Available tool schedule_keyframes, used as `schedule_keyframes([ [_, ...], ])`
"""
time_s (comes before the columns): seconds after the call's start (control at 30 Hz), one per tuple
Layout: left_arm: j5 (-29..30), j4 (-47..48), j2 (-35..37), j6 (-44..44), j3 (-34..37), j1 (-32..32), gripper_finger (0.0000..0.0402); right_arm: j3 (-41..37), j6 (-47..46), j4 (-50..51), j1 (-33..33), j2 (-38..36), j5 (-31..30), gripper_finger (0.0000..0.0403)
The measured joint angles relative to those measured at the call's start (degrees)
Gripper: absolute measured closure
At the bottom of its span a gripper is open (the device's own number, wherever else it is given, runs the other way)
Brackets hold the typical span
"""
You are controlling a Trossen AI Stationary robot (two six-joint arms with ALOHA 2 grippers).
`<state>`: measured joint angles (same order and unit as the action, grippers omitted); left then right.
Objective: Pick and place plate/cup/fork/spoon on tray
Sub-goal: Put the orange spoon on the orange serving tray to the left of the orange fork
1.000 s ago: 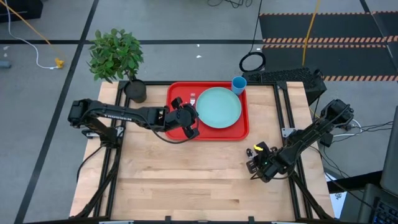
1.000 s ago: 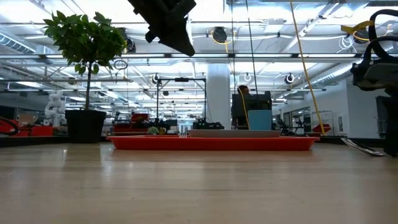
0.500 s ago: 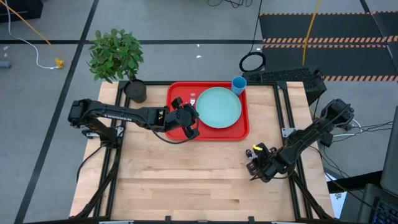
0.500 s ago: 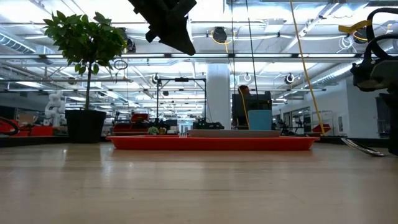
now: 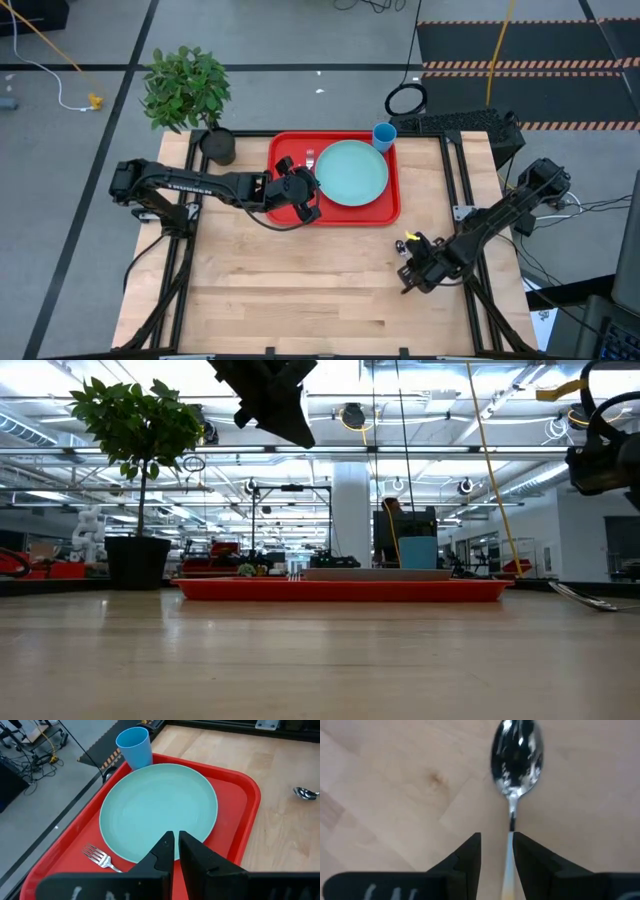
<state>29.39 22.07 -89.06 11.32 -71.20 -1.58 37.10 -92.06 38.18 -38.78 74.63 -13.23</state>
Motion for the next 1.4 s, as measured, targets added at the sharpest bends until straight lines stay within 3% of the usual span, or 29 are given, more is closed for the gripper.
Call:
schedule_keyframes([
  [0.3,0.02,-0.09,0.0,0.93,0.0,0.0,0.0371,0.0,7.33,1.37,2.79,0.91,-1.78,0.0296],
  [0.7,0.02,-0.44,0.0,0.98,0.0,0.0,0.0371,0.28,11.76,-1.44,3.34,8.82,0.81,0.0298],
  [1.1,0.04,-1.6,0.0,0.85,0.0,0.0,0.0371,0.13,9.93,-1.31,3.52,9.14,0.99,0.0394],
  [1.4,0.03,-1.6,0.0,0.85,0.0,0.0,0.0371,0.06,8.77,-1.45,3.67,6.92,-0.8,0.04],
])
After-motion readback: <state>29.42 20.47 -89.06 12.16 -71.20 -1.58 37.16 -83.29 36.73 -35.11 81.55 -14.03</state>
